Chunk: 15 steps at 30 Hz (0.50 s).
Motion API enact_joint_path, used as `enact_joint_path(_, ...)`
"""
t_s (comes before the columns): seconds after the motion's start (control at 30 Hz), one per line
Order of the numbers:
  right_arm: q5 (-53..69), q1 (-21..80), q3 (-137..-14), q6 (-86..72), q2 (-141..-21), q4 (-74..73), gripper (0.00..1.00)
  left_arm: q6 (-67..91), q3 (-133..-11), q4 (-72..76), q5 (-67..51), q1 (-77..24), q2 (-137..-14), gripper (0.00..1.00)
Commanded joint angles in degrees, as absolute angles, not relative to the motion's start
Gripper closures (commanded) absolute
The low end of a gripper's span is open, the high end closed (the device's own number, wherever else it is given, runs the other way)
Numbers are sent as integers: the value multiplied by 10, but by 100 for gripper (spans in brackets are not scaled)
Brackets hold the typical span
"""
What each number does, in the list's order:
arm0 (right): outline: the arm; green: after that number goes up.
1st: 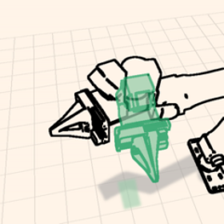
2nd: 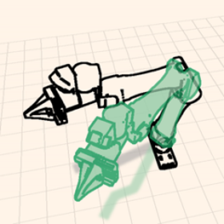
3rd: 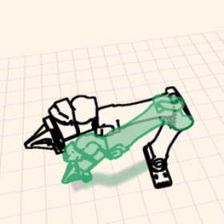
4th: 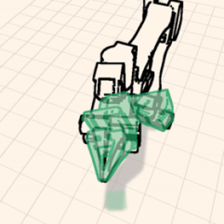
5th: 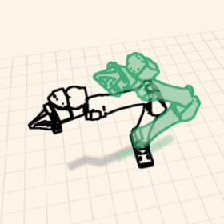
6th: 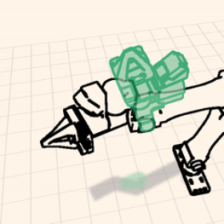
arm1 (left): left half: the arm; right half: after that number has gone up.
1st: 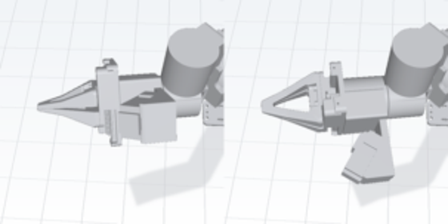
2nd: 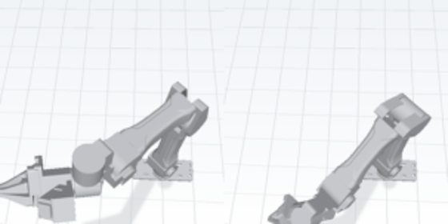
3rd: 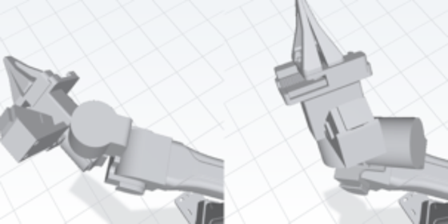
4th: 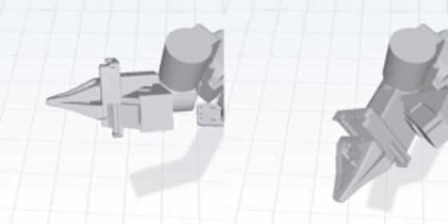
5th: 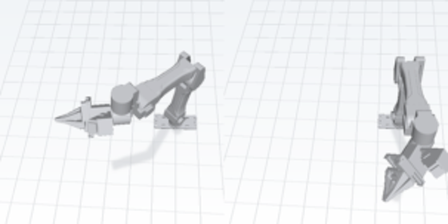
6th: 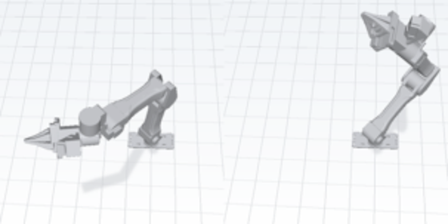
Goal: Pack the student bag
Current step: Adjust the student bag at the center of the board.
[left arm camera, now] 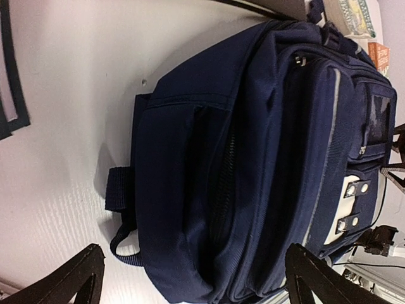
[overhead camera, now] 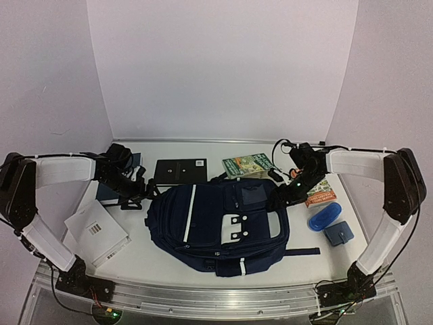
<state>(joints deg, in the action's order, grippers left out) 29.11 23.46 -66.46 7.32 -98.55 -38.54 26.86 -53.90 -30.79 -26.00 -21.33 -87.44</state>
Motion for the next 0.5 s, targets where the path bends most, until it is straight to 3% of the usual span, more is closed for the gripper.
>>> enact_joint_path(0.0, 269, 237, -680, 69, -1018, -384, 12, 277, -538, -272, -266, -230, -903, 0)
enact_joint_path(0.17, 201, 237, -721, 66, -1059, -384, 34, 279, -537, -254, -272, -262, -936, 11)
enact_joint_path(0.4, 94, 237, -813, 75, -1129, -386, 61, 287, -534, -226, -282, -313, -948, 45)
enact_joint_path(0.47, 62, 236, -838, 85, -1146, -386, 66, 285, -534, -222, -279, -334, -944, 50)
